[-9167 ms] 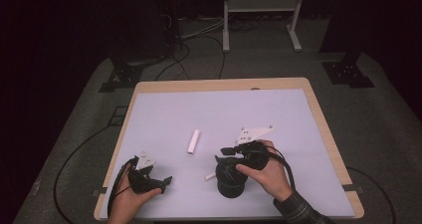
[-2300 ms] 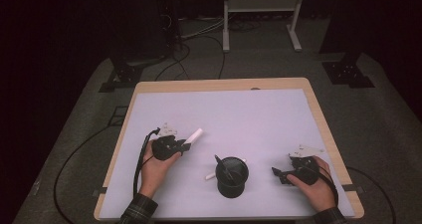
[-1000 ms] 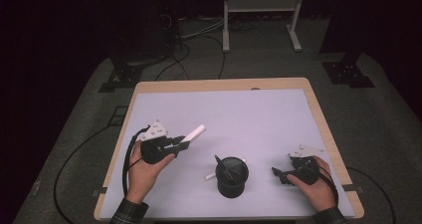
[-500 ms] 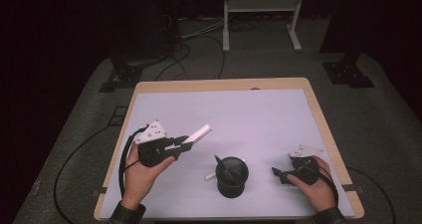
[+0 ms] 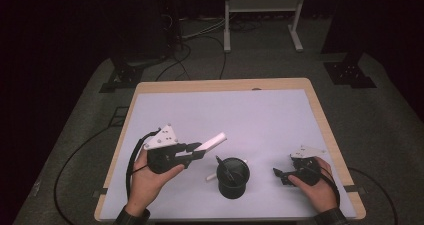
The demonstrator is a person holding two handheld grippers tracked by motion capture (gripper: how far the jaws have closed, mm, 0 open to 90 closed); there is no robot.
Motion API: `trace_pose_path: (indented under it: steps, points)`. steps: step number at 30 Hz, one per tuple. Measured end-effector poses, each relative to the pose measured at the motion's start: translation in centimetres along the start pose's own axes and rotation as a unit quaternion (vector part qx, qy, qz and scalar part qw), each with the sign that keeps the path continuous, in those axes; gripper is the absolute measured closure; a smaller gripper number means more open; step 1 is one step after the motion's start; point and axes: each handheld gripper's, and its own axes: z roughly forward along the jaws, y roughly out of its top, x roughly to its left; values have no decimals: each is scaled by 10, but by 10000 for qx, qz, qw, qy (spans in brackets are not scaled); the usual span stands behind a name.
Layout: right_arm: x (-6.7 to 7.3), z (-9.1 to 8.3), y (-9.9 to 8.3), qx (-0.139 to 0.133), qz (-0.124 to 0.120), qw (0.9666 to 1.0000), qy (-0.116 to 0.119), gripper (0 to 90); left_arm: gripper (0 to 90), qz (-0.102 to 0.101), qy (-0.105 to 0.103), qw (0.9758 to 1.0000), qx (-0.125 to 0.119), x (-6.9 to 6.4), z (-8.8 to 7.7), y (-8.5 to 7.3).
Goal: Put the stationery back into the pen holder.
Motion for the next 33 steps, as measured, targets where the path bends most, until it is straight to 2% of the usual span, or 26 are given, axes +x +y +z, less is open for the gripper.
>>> trace_pose_path:
  steps: [16, 33]
  points:
    - [0, 0, 0, 0, 1, 10000, 1, 124, 710, 5, -503, 9982, 332, -8, 21, -4]
    - [0, 0, 0, 0, 0, 10000, 1, 124, 709, 30, -720, 9959, 541, -13, 34, -7]
